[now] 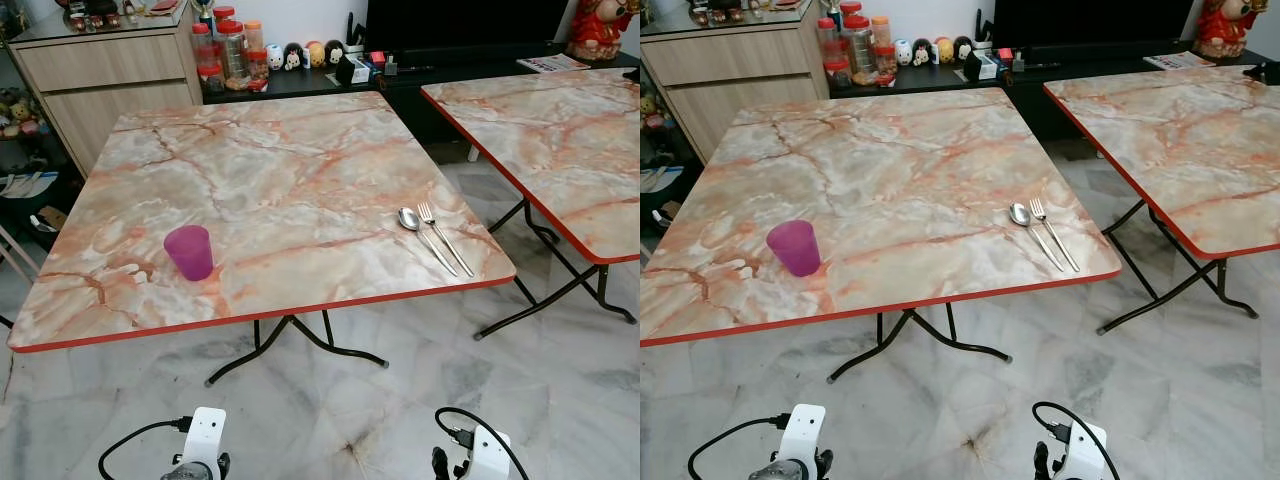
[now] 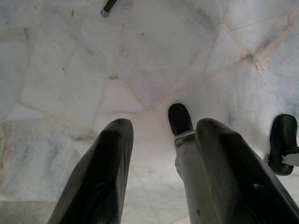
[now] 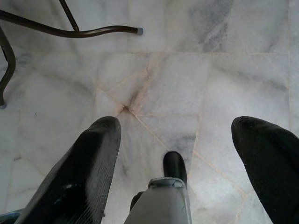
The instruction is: Setting the table
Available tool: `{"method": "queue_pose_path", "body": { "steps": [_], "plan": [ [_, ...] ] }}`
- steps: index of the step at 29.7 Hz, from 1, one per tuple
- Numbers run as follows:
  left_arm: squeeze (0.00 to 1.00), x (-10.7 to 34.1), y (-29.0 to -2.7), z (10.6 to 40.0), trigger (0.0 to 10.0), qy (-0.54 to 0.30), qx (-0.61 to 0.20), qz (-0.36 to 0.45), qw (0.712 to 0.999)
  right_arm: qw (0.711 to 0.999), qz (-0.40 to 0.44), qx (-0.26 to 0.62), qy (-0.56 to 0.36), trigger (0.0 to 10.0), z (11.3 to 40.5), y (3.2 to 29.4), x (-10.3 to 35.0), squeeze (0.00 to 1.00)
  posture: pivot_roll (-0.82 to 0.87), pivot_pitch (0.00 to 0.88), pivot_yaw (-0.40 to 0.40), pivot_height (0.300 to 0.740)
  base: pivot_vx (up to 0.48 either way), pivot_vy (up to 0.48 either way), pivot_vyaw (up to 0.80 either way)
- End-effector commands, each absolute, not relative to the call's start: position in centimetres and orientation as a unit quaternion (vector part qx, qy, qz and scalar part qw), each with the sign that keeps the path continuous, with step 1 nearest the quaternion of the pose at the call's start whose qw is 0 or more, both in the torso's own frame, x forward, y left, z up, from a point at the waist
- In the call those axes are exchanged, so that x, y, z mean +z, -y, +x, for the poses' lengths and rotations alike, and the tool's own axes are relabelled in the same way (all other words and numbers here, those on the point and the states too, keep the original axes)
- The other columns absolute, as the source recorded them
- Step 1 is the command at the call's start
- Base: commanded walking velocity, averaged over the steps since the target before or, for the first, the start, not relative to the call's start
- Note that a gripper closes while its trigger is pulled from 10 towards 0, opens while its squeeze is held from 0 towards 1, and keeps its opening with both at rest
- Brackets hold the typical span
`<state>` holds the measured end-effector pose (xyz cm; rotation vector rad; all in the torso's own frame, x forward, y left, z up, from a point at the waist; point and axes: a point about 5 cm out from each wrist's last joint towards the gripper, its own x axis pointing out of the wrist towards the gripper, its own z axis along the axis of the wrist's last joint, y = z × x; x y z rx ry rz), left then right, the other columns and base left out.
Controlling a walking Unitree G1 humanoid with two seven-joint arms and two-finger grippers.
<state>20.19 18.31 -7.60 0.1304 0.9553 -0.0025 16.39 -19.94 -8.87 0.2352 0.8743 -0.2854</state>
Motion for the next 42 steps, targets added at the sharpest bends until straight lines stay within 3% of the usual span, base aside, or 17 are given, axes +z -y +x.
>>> {"method": "queue_pose_path", "body": {
  "steps": [1, 20, 21, 29, 42],
  "plan": [
    [1.00, -7.5, -18.2, 20.3, 10.0, -0.461, -0.001, 0.060, 0.885, 0.886, 0.119, -0.142, -0.426, 10.0, 16.1, 19.8, -9.0, 0.00, -0.02, 0.000, 0.000, 0.740, 0.000, 0.000, 0.00],
    [1.00, -7.6, -18.4, 20.2, 10.0, -0.468, 0.000, 0.065, 0.881, 0.884, 0.122, -0.142, -0.428, 10.0, 15.9, 19.7, -9.1, 0.00, -0.02, 0.000, 0.013, 0.740, 0.000, 0.000, 0.00],
    [0.02, -7.6, -18.5, 20.2, 10.0, -0.469, 0.000, 0.065, 0.881, 0.884, 0.122, -0.142, -0.427, 10.0, 15.9, 19.7, -9.1, 0.00, -0.03, 0.000, 0.016, 0.740, 0.000, 0.000, 0.00],
    [0.00, -7.8, -18.5, 19.9, 10.0, -0.476, -0.007, 0.065, 0.877, 0.885, 0.125, -0.143, -0.425, 10.0, 15.8, 19.6, -9.1, 0.00, -0.03, 0.000, 0.017, 0.740, 0.000, 0.000, 0.00],
    [0.00, -8.0, -18.5, 19.4, 10.0, -0.485, -0.009, 0.066, 0.872, 0.886, 0.114, -0.137, -0.429, 10.0, 15.8, 19.8, -9.2, 0.00, -0.03, 0.000, 0.010, 0.740, 0.409, 0.000, 0.10]
  ]
}}
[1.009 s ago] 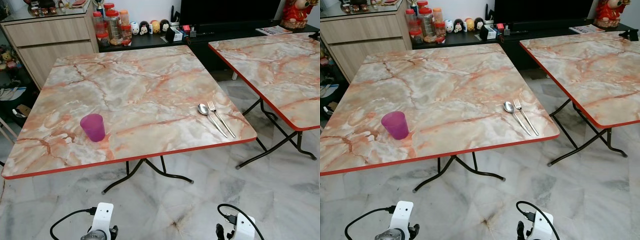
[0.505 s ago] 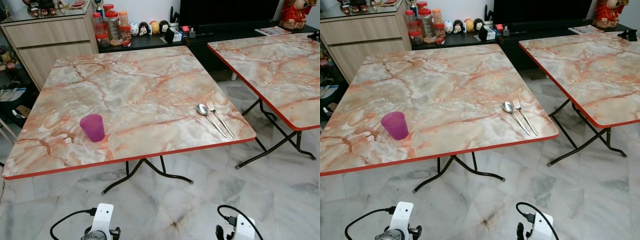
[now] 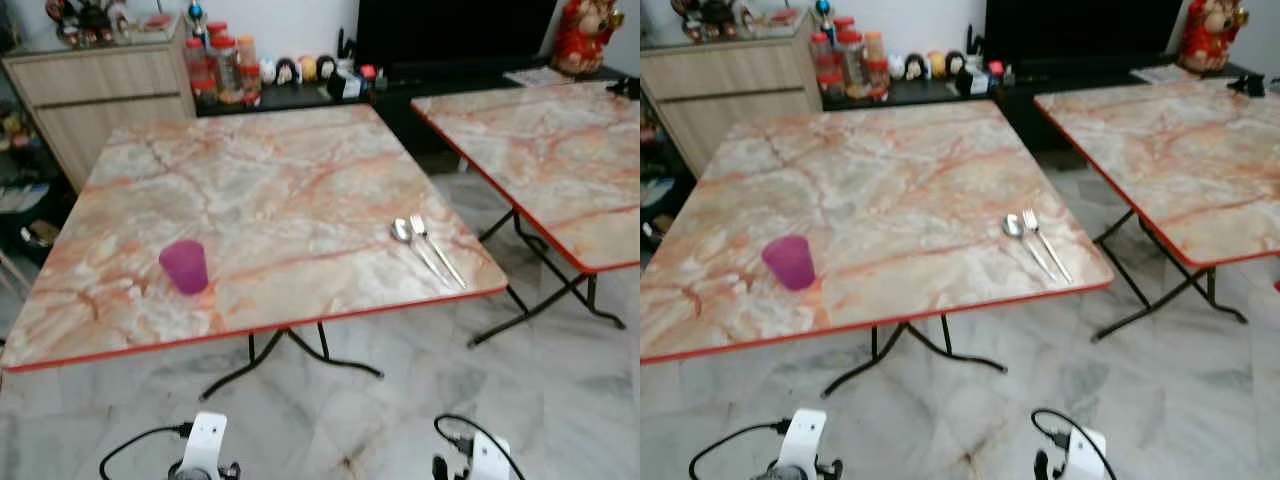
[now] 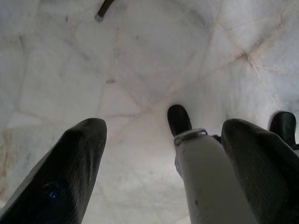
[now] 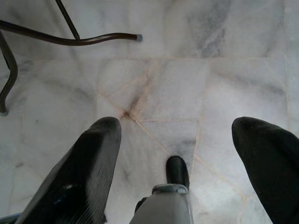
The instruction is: Setting the table
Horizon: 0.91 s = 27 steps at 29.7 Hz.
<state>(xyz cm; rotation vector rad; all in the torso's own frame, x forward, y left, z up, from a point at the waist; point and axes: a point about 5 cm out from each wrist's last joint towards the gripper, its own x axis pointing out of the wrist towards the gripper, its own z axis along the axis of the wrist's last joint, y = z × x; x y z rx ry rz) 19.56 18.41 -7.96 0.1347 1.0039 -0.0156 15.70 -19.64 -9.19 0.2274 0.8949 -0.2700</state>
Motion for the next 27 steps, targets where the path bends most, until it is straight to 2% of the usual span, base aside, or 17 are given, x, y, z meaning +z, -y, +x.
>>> {"method": "queue_pose_path", "body": {
  "steps": [1, 6, 9, 16, 20, 27],
  "plan": [
    [0.00, -8.05, -18.46, 19.40, 10.0, -0.486, -0.008, 0.066, 0.872, 0.886, 0.114, -0.137, -0.429, 10.0, 15.76, 19.79, -9.15, 0.00, -0.03, 0.000, 0.010, 0.740, 0.412, 0.000, 0.00],
    [0.00, -8.06, -18.47, 19.39, 10.0, -0.486, -0.008, 0.065, 0.872, 0.887, 0.096, -0.130, -0.432, 10.0, 15.76, 19.95, -9.13, 0.00, -0.03, 0.000, 0.006, 0.740, 0.411, 0.000, 0.00],
    [0.00, -8.07, -18.45, 19.37, 10.0, -0.486, -0.007, 0.062, 0.872, 0.886, 0.096, -0.129, -0.434, 10.0, 15.65, 19.94, -9.18, 0.00, -0.03, 0.000, 0.004, 0.740, 0.410, 0.000, 0.80],
    [0.00, -8.09, -18.44, 19.33, 10.0, -0.486, -0.006, 0.062, 0.872, 0.885, 0.107, -0.133, -0.433, 10.0, 15.59, 19.85, -9.22, 0.00, -0.03, 0.000, 0.004, 0.740, 0.403, 0.000, 0.00],
    [0.00, -8.06, -18.57, 19.34, 10.0, -0.482, -0.001, 0.060, 0.874, 0.885, 0.100, -0.128, -0.436, 10.0, 15.66, 19.84, -9.21, 0.00, -0.02, 0.000, 0.000, 0.740, 0.000, 0.000, 0.00],
    [0.00, -8.11, -18.71, 19.22, 10.0, -0.488, -0.001, 0.061, 0.871, 0.885, 0.098, -0.120, -0.440, 10.0, 15.61, 19.59, -9.28, 0.00, -0.02, 0.000, -0.001, 0.740, 0.000, 0.000, 0.69]
  ]
}}
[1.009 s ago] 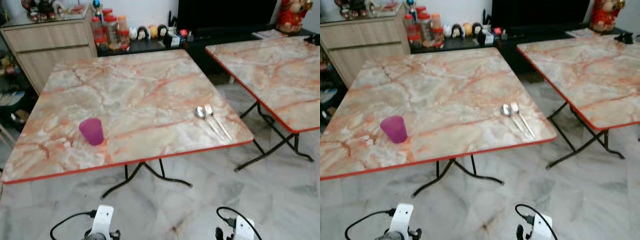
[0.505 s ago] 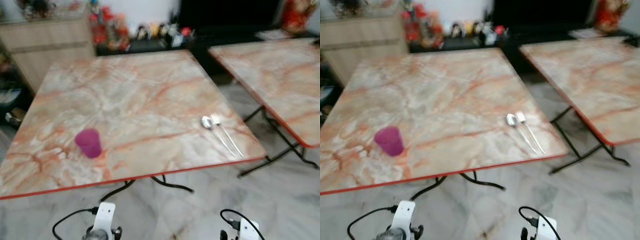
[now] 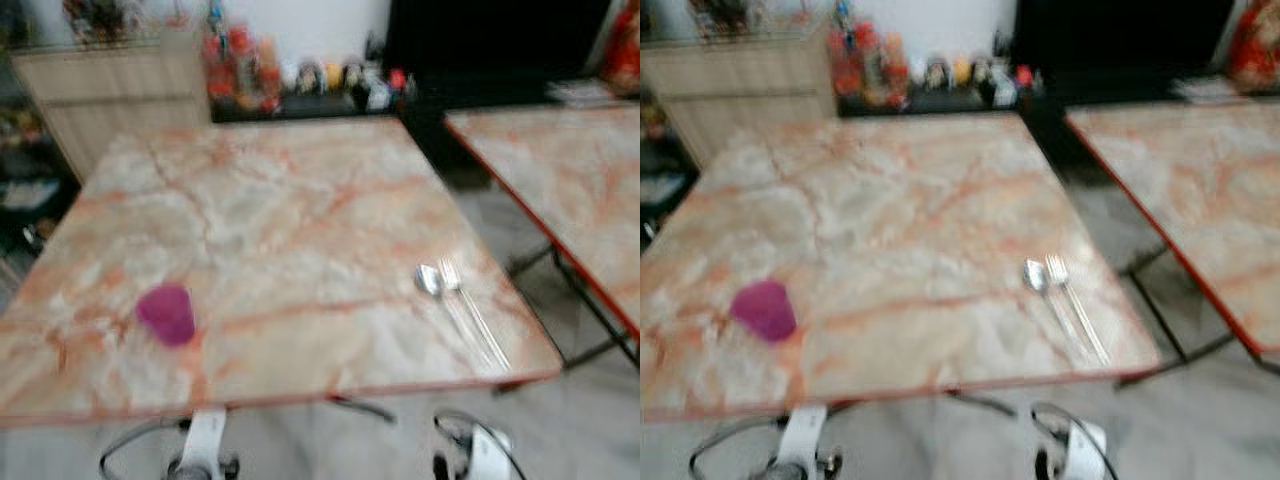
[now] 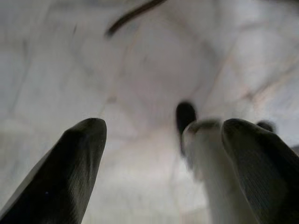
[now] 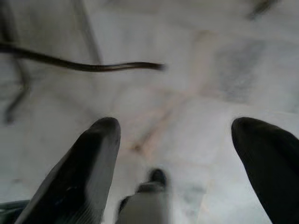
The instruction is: Setting the table
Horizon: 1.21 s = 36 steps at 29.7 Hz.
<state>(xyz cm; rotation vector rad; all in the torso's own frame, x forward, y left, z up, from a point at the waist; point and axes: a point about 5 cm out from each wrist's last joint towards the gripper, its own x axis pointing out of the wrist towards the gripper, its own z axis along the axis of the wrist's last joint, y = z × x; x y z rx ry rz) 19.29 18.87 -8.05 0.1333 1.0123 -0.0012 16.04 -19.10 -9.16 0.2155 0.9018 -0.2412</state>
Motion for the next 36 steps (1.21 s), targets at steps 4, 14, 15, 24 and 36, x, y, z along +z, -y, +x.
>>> {"method": "queue_pose_path", "body": {
  "steps": [4, 14, 15, 24, 36],
  "plan": [
    [0.00, -8.12, -18.72, 19.20, 10.0, -0.487, 0.000, 0.058, 0.871, 0.884, 0.100, -0.124, -0.439, 10.0, 15.60, 19.57, -9.28, 0.00, -0.02, 0.000, 0.000, 0.740, 0.000, 0.000, 0.80],
    [0.00, -8.00, -18.63, 19.43, 10.0, -0.481, -0.003, 0.057, 0.875, 0.882, 0.110, -0.135, -0.437, 10.0, 15.52, 19.70, -9.29, 0.00, -0.02, 0.000, 0.004, 0.740, 0.000, 0.000, 0.32],
    [0.00, -7.99, -18.60, 19.46, 10.0, -0.481, -0.004, 0.057, 0.875, 0.882, 0.110, -0.135, -0.437, 10.0, 15.52, 19.71, -9.29, 0.00, -0.02, 0.000, 0.004, 0.740, 0.000, 0.000, 0.00],
    [0.00, -7.98, -18.36, 19.52, 10.0, -0.480, -0.013, 0.063, 0.875, 0.883, 0.106, -0.136, -0.437, 10.0, 15.42, 19.79, -9.31, 0.00, -0.03, 0.000, 0.007, 0.740, 0.000, 0.000, 0.00],
    [0.00, -8.02, -18.28, 19.43, 10.0, -0.478, -0.022, 0.070, 0.875, 0.881, 0.107, -0.140, -0.440, 10.0, 14.94, 19.78, -9.48, 0.00, -0.03, 0.000, 0.016, 0.740, 0.000, 0.000, 0.00]
  ]
}}
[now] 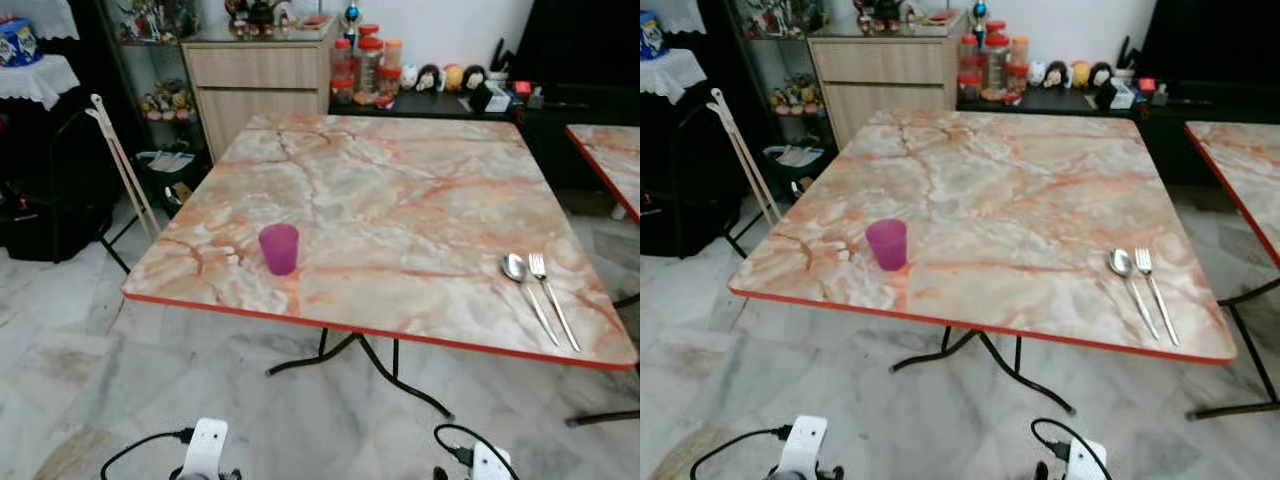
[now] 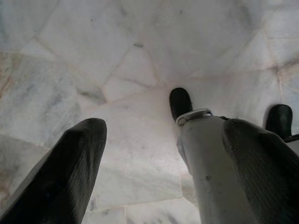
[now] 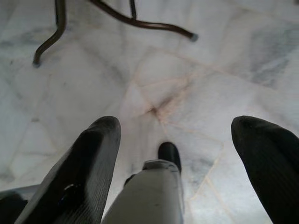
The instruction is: Setting the table
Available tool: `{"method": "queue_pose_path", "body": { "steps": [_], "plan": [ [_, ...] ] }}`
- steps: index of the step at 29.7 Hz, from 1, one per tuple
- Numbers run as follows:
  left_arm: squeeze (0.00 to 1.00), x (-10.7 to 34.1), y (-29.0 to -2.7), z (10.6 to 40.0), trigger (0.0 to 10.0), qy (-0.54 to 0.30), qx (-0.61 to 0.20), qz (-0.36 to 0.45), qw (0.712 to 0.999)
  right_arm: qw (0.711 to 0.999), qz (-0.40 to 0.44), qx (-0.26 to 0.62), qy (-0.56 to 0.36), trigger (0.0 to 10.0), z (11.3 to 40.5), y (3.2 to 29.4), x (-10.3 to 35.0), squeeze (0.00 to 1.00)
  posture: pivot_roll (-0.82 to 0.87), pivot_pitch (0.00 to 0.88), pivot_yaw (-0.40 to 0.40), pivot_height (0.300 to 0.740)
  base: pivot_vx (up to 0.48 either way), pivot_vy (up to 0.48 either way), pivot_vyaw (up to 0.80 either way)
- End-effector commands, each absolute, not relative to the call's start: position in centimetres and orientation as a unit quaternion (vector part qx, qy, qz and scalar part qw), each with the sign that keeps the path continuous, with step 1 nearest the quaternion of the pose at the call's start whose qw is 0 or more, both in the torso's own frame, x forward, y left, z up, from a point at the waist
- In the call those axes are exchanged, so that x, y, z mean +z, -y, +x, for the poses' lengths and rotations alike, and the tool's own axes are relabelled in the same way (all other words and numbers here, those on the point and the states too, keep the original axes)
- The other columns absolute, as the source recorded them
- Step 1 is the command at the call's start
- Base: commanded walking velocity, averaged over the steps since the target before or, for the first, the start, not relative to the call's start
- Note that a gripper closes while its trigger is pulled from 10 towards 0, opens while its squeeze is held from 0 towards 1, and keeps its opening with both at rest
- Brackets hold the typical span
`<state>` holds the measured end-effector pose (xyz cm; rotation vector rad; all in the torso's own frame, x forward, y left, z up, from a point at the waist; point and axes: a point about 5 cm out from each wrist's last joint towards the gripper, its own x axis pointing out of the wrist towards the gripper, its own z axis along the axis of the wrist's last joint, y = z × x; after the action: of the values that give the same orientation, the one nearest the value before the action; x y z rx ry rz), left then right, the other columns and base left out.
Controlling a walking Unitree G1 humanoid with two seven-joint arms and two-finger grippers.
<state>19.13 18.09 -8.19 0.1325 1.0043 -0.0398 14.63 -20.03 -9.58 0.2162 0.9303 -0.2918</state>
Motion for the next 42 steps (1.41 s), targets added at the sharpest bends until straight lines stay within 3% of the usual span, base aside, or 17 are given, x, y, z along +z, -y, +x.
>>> {"method": "queue_pose_path", "body": {
  "steps": [1, 27, 42],
  "plan": [
    [0.00, -8.0, -18.3, 19.5, 10.0, -0.477, -0.023, 0.071, 0.875, 0.881, 0.106, -0.141, -0.440, 10.0, 15.0, 19.8, -9.5, 0.00, -0.03, 0.000, 0.016, 0.740, 0.000, 0.000, 0.00],
    [0.00, -8.1, -18.0, 19.4, 10.0, -0.477, -0.020, 0.069, 0.876, 0.890, 0.101, -0.151, -0.418, 10.0, 15.3, 20.3, -9.1, 0.00, -0.05, 0.000, 0.015, 0.740, 0.000, 0.000, 0.00],
    [0.00, -8.2, -18.0, 19.2, 10.0, -0.479, -0.023, 0.076, 0.874, 0.932, 0.017, -0.125, -0.339, 10.0, 16.8, 21.7, -7.5, 0.00, -0.05, 0.000, 0.016, 0.740, 0.000, 0.000, 0.00]
  ]
}}
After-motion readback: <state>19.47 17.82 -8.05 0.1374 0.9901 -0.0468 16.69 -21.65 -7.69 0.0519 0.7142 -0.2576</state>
